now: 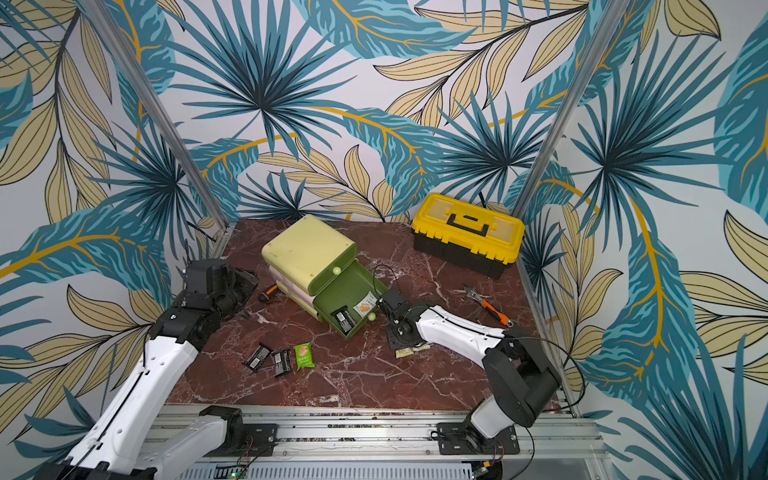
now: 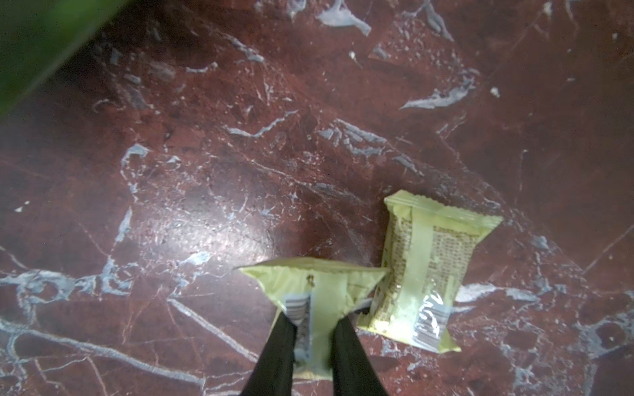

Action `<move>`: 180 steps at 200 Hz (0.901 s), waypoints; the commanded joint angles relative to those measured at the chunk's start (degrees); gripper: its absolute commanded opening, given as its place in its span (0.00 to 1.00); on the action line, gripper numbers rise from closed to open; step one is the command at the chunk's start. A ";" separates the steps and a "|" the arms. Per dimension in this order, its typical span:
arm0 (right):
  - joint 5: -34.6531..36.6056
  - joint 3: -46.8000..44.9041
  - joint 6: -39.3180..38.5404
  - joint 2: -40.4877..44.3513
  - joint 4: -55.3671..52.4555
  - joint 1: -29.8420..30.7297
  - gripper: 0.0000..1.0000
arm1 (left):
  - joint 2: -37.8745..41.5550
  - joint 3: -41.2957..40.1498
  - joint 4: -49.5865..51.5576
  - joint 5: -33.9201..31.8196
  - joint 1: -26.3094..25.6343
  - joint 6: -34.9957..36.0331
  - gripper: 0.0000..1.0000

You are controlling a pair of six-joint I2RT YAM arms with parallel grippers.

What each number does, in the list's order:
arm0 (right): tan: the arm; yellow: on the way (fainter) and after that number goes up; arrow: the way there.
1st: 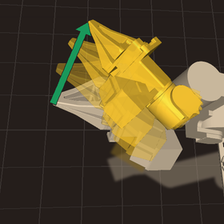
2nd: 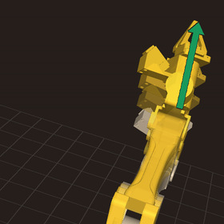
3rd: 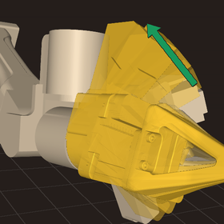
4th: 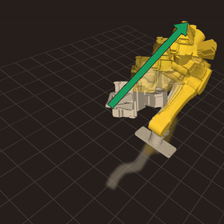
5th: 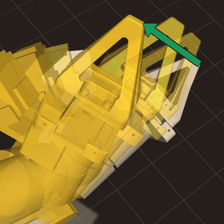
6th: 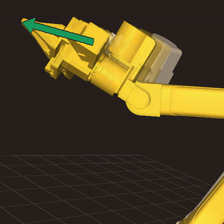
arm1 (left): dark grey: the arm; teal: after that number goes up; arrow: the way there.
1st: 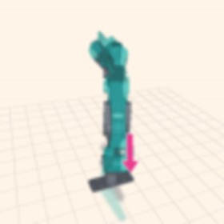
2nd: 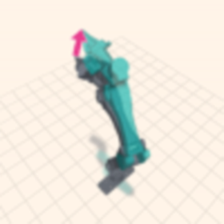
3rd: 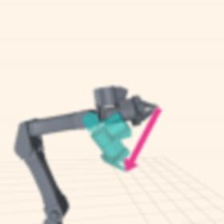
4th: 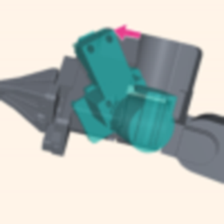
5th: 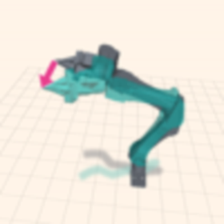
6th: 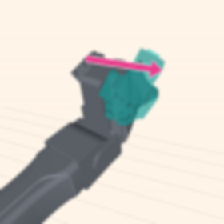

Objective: Take the cookies out of the drawer
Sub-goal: Place the cookie at the center of the board.

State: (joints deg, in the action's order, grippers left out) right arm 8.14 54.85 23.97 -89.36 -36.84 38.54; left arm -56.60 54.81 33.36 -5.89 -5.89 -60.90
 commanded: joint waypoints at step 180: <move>0.14 12.00 -6.32 9.83 -2.30 -4.09 0.48 | -0.87 2.52 -7.78 10.14 0.79 8.68 0.53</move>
State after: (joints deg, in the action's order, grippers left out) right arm 9.61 61.87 19.64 -77.93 -37.89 34.48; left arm -57.34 55.29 29.71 0.89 -5.63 -54.72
